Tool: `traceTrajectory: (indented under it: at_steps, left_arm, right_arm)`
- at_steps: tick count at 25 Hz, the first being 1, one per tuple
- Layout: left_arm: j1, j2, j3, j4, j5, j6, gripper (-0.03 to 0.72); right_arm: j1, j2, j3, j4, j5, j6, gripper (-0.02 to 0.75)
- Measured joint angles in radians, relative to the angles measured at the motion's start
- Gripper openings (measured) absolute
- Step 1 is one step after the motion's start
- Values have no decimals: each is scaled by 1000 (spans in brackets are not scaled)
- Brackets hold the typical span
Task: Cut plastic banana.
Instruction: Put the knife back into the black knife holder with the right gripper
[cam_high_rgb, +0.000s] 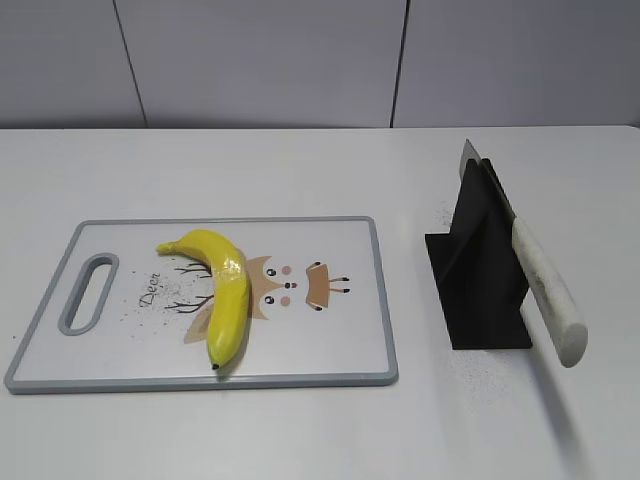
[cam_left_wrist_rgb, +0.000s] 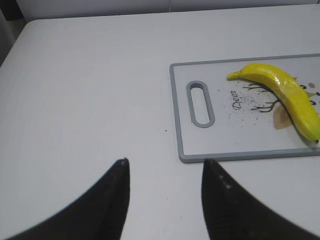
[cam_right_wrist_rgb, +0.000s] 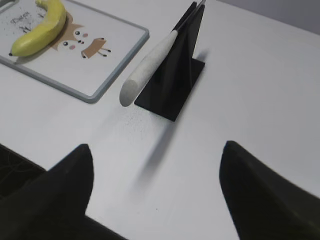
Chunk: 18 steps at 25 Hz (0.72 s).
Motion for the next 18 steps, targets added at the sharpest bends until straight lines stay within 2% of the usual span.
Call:
traceTrajectory:
  at_steps: [7, 13, 16, 18]
  left_arm:
    - [0, 0, 0, -2, 0, 0, 452]
    - [0, 0, 0, -2, 0, 0, 448]
    - [0, 0, 0, -2, 1, 0, 444]
    - [0, 0, 0, -2, 1, 0, 444]
  right_arm:
    - [-27, -40, 1, 0, 0, -1, 594]
    - [-230, -40, 1, 0, 0, -3, 594]
    - [-304, -40, 1, 0, 0, -3, 594]
    - [-323, -40, 1, 0, 0, -3, 594]
